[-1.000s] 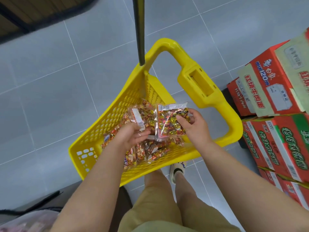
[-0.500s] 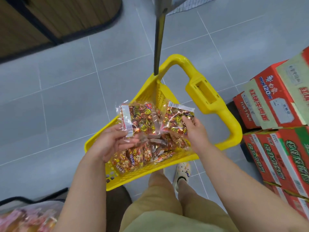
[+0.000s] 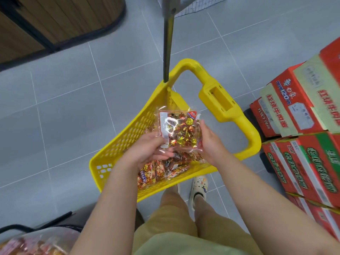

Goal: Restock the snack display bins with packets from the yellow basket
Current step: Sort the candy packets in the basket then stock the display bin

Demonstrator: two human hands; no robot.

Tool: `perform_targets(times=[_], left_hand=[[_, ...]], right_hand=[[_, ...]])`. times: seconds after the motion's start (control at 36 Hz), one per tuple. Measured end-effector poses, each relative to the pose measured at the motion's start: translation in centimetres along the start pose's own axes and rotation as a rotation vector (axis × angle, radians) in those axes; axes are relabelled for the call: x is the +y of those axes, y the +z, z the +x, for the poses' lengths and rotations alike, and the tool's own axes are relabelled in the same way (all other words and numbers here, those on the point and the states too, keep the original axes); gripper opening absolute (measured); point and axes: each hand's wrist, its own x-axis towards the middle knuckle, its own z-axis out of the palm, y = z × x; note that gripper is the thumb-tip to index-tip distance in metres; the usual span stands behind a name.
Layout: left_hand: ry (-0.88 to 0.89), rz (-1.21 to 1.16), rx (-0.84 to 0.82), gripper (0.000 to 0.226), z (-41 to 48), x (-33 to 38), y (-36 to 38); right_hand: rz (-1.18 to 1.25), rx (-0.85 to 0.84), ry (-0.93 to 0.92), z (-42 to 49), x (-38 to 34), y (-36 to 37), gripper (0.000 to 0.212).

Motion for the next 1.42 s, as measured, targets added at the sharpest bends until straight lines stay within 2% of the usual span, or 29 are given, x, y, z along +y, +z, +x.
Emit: perform_targets(times=[0.14, 0.25, 0.28, 0.36, 0.47, 0.61, 0.69, 0.78, 0.92, 1.0, 1.11, 1.22, 1.31, 1.36, 1.42], left_hand=[[-0.011, 0.131, -0.032, 0.012, 1.0, -0.3, 0.3], [0.010, 0.191, -0.022, 0.008, 2.0, -0.5, 0.1], [0.027, 0.222, 0.012, 0.004, 2.3, -0.5, 0.0], [0.072, 0.270, 0.172, 0.018, 4.0, -1.3, -0.5], [0.032, 0.279, 0.319, 0.019, 7.0, -3.8, -0.8], [-0.100, 0.369, 0.256, 0.012, 10.9, -8.2, 1.1], [-0.163, 0.363, 0.222, 0.021, 12.8, -10.4, 3.3], [-0.146, 0.263, 0.167, 0.030, 14.1, -12.1, 5.6], [-0.050, 0.267, 0.293, 0.022, 15.8, -13.0, 8.1], [-0.064, 0.327, 0.332, 0.021, 16.1, -13.2, 8.4], [-0.072, 0.382, 0.358, 0.032, 15.5, -13.2, 8.3], [-0.086, 0.234, 0.358, 0.025, 14.4, -12.8, 7.8], [-0.091, -0.003, 0.290, 0.005, 12.8, -11.7, 6.9], [-0.075, -0.195, 0.245, 0.017, 11.3, -11.0, 5.9], [-0.038, -0.360, 0.197, 0.013, 9.4, -10.6, 4.7]], right_hand=[[-0.053, -0.080, -0.086, 0.1, -0.4, -0.5, 0.022], [-0.109, -0.082, -0.116, 0.6, -0.1, -0.9, 0.038], [-0.117, -0.048, -0.131, 0.8, 0.0, -0.9, 0.039], [-0.057, 0.073, -0.161, 1.3, 0.2, -1.2, 0.036], [-0.018, 0.142, -0.159, 1.8, 0.3, -1.2, 0.028], [-0.043, 0.152, -0.167, 2.7, 0.6, -0.8, 0.028], [-0.004, 0.163, -0.203, 3.4, 1.0, -0.9, 0.028], [0.027, 0.160, -0.210, 4.0, 1.1, -0.9, 0.027], [0.070, 0.134, -0.189, 4.5, 1.0, -1.0, 0.028], [0.056, 0.124, -0.173, 4.6, 0.9, -1.1, 0.032], [0.048, 0.099, -0.155, 4.6, 0.8, -1.3, 0.033], [0.010, 0.087, -0.137, 4.3, 0.7, -1.3, 0.031], [0.006, 0.082, -0.104, 3.9, 0.4, -1.3, 0.024], [0.016, 0.063, -0.082, 3.5, 0.0, -1.2, 0.020], [0.054, 0.041, -0.051, 3.0, -0.3, -1.0, 0.020]])
